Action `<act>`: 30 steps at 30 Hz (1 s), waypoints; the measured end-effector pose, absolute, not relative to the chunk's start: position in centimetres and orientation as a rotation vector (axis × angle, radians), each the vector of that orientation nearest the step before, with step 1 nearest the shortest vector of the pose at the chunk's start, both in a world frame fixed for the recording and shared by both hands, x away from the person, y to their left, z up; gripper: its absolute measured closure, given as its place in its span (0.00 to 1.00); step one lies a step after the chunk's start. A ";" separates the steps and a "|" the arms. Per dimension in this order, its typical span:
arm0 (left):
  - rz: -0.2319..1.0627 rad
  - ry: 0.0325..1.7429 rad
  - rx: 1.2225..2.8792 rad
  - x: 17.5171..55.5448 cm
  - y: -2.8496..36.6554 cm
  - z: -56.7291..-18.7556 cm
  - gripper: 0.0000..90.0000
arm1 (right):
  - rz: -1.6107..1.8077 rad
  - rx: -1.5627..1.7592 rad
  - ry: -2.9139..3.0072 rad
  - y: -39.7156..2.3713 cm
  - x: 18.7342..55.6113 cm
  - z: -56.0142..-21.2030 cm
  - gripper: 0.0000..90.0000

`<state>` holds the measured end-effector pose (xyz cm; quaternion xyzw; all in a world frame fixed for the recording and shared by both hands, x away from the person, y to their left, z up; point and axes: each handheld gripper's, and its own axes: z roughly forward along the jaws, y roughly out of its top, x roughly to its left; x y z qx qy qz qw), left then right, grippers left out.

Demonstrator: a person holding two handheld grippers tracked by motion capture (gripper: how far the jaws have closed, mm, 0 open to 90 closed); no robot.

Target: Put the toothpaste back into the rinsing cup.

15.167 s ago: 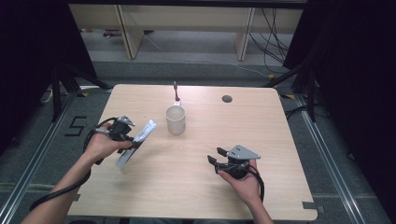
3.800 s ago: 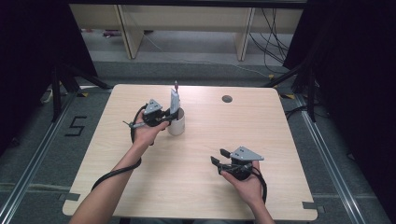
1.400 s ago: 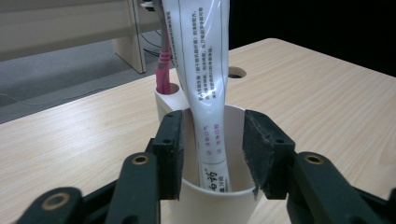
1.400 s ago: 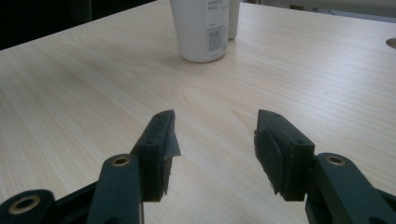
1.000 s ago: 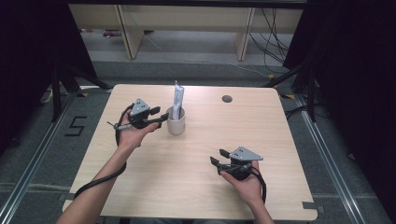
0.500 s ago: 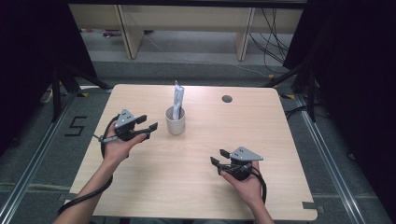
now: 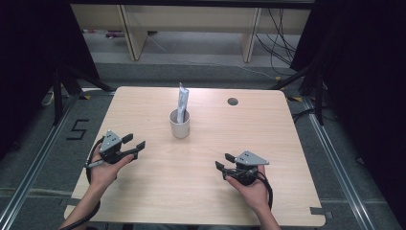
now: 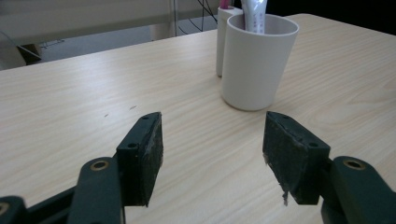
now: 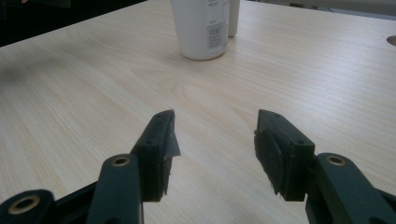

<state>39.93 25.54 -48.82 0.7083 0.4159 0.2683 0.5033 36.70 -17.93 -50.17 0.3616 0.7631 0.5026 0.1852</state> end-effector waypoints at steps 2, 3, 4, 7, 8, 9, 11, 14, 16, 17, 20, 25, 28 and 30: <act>0.656 1.015 1.715 39.4 26.0 -49.1 0.42 | 1.404 1.014 2.142 -18.0 36.7 -50.1 0.54; 0.655 1.018 1.710 39.2 26.3 -49.2 0.42 | 1.411 1.033 2.153 -18.0 36.6 -50.1 0.54; 0.657 1.021 1.710 38.9 26.6 -49.4 0.42 | 1.419 1.045 2.141 -17.9 36.6 -50.2 0.54; 0.658 1.038 1.703 38.2 27.2 -49.7 0.41 | 1.415 1.036 2.143 -17.9 36.6 -50.2 0.54; 0.654 1.043 1.698 38.0 27.3 -49.9 0.41 | 1.417 1.037 2.140 -17.9 36.6 -50.2 0.54; 0.656 1.049 1.693 37.8 27.4 -50.1 0.41 | 1.413 1.037 2.141 -17.9 36.6 -50.2 0.54; 0.653 1.050 1.693 37.4 27.6 -50.4 0.41 | 1.411 1.071 2.144 -17.7 36.4 -50.2 0.54; 0.660 1.059 1.684 36.9 27.9 -50.6 0.41 | 1.406 1.046 2.148 -17.7 36.5 -50.3 0.54; 0.665 1.056 1.675 36.7 27.9 -50.8 0.41 | 1.412 1.047 2.155 -17.7 36.6 -50.3 0.54; 0.665 1.057 1.670 36.7 27.9 -50.8 0.41 | 1.392 1.048 2.157 -17.8 36.5 -50.3 0.54; 0.668 1.052 1.658 36.6 27.9 -51.0 0.41 | 1.395 1.052 2.153 -17.6 36.5 -50.4 0.54; 0.675 1.053 1.670 36.4 27.8 -51.7 0.40 | 1.395 1.020 2.155 -17.7 36.6 -50.6 0.54; 0.665 1.066 1.675 36.4 27.6 -52.4 0.40 | 1.393 1.025 2.171 -17.7 36.6 -50.7 0.54; 0.690 1.054 1.668 36.4 27.5 -52.3 0.40 | 1.404 1.036 2.174 -17.6 36.6 -50.8 0.54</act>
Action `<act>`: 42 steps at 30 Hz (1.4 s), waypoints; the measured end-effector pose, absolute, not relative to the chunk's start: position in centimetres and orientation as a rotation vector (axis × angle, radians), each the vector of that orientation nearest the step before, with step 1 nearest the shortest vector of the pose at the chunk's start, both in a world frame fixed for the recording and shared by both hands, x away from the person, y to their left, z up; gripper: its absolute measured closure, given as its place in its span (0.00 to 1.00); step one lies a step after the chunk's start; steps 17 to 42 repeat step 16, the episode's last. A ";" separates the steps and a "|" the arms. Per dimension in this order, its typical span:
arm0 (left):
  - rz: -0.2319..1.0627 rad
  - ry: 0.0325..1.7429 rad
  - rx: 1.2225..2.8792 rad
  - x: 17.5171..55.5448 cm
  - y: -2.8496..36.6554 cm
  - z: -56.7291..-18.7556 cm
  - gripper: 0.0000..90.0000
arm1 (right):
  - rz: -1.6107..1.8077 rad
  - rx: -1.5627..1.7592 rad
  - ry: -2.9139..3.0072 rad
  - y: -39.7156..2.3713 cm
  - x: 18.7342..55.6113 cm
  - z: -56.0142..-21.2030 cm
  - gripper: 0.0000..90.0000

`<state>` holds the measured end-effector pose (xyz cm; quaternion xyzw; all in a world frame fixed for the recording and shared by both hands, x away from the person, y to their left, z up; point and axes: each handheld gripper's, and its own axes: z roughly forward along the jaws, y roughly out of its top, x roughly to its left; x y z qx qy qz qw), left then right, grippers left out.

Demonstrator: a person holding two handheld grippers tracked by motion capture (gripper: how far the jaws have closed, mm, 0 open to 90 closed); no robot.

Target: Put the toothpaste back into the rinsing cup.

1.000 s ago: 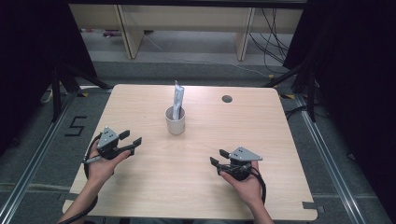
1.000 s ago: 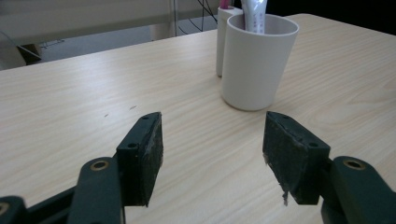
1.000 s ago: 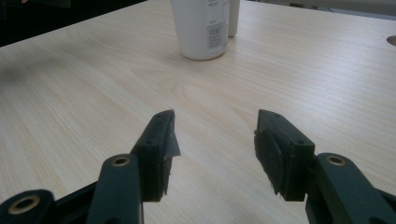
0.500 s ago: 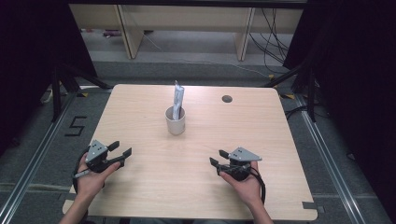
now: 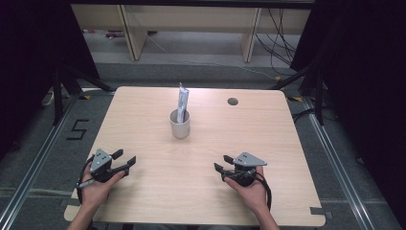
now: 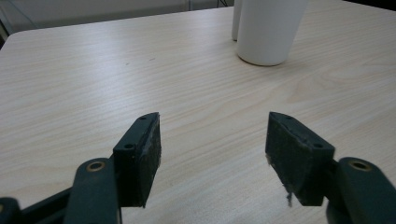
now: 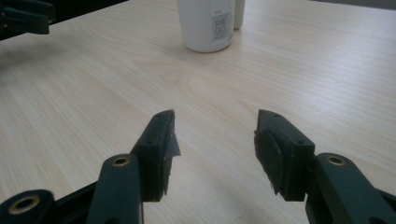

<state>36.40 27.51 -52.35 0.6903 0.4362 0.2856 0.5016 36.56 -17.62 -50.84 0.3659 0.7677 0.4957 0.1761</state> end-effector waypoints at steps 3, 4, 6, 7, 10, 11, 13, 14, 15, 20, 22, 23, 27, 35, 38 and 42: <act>0.692 1.053 1.678 36.4 27.5 -52.3 0.40 | 1.403 1.021 2.182 -17.5 36.6 -51.0 0.54; 0.691 1.062 1.680 36.4 27.5 -52.3 0.39 | 1.410 1.026 2.184 -17.5 36.6 -51.1 0.54; 0.681 1.061 1.677 36.4 27.6 -52.3 0.39 | 1.389 1.033 2.182 -17.4 36.5 -51.1 0.54; 0.680 1.062 1.676 36.5 27.7 -52.3 0.39 | 1.398 1.057 2.184 -17.3 36.4 -51.1 0.54; 0.680 1.063 1.674 36.4 27.7 -52.3 0.39 | 1.388 1.036 2.191 -17.4 36.5 -51.2 0.54; 0.681 1.061 1.678 36.4 27.7 -52.3 0.39 | 1.382 1.023 2.184 -17.5 36.5 -51.2 0.54; 0.679 1.059 1.680 36.4 27.6 -52.3 0.39 | 1.399 1.041 2.189 -17.4 36.5 -51.2 0.54; 0.679 1.060 1.681 36.5 27.6 -52.3 0.39 | 1.395 1.032 2.180 -17.5 36.6 -51.2 0.54; 0.678 1.060 1.683 36.5 27.7 -52.3 0.39 | 1.397 1.033 2.171 -17.5 36.6 -51.2 0.54; 0.678 1.063 1.682 36.5 27.6 -52.3 0.39 | 1.408 1.061 2.170 -17.4 36.6 -51.2 0.54; 0.678 1.063 1.682 36.5 27.6 -52.3 0.39 | 1.408 1.061 2.170 -17.4 36.6 -51.2 0.54; 0.678 1.063 1.682 36.5 27.6 -52.3 0.39 | 1.408 1.061 2.170 -17.4 36.6 -51.2 0.54; 0.678 1.063 1.682 36.5 27.6 -52.3 0.39 | 1.408 1.061 2.170 -17.4 36.6 -51.2 0.54; 0.678 1.063 1.682 36.5 27.6 -52.3 0.39 | 1.408 1.061 2.170 -17.4 36.6 -51.2 0.54; 0.678 1.063 1.682 36.5 27.6 -52.3 0.39 | 1.408 1.061 2.170 -17.4 36.6 -51.2 0.54; 0.678 1.063 1.682 36.5 27.6 -52.3 0.39 | 1.408 1.061 2.170 -17.4 36.6 -51.2 0.54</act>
